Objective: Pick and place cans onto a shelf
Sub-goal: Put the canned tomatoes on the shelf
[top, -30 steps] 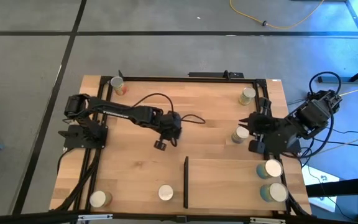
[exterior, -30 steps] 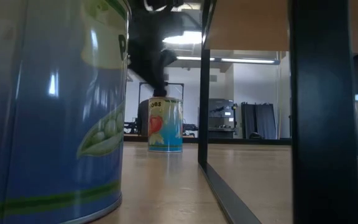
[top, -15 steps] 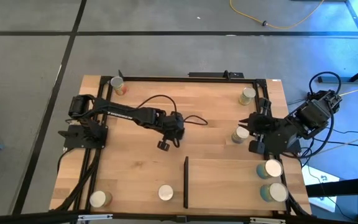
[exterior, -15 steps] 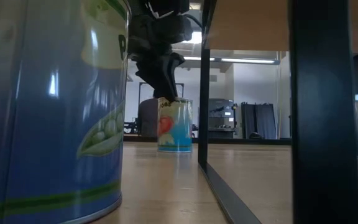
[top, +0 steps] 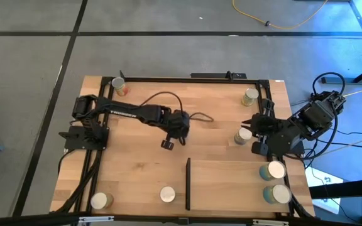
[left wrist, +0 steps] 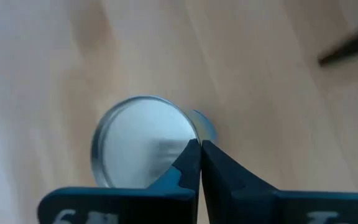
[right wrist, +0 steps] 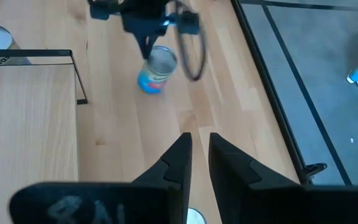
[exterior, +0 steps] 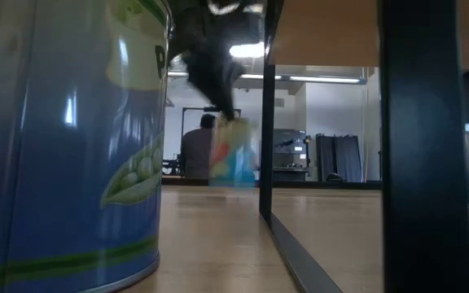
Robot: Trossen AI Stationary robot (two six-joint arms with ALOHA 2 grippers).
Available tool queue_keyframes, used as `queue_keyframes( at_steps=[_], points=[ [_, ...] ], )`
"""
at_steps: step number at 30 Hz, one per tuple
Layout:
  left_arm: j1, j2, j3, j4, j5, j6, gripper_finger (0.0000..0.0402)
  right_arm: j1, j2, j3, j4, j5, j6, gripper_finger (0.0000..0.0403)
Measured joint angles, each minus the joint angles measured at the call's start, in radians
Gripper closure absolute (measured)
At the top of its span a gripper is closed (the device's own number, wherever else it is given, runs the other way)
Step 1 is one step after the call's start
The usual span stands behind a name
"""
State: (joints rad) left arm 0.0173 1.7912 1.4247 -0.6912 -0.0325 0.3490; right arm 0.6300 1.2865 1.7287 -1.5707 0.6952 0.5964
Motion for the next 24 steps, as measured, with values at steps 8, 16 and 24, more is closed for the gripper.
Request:
queue_keyframes(
  at_steps=[8, 16, 24],
  points=[
    [0.013, -0.004, 0.234, -0.147, -0.033, 0.109, 0.0401, 0.0, 0.0, 0.0, 0.0, 0.0, -0.001, 0.0346],
    [0.013, -0.004, 0.485, -0.22, -0.002, 0.132, 0.0401, 0.0, -0.017, 0.0, 0.0, 0.025, 0.019, 0.0346],
    [-0.025, 0.064, 0.692, -0.211, -0.003, 0.099, 0.0401, 0.0, -0.045, 0.0, 0.0, 0.071, -0.002, 0.0346]
  ],
)
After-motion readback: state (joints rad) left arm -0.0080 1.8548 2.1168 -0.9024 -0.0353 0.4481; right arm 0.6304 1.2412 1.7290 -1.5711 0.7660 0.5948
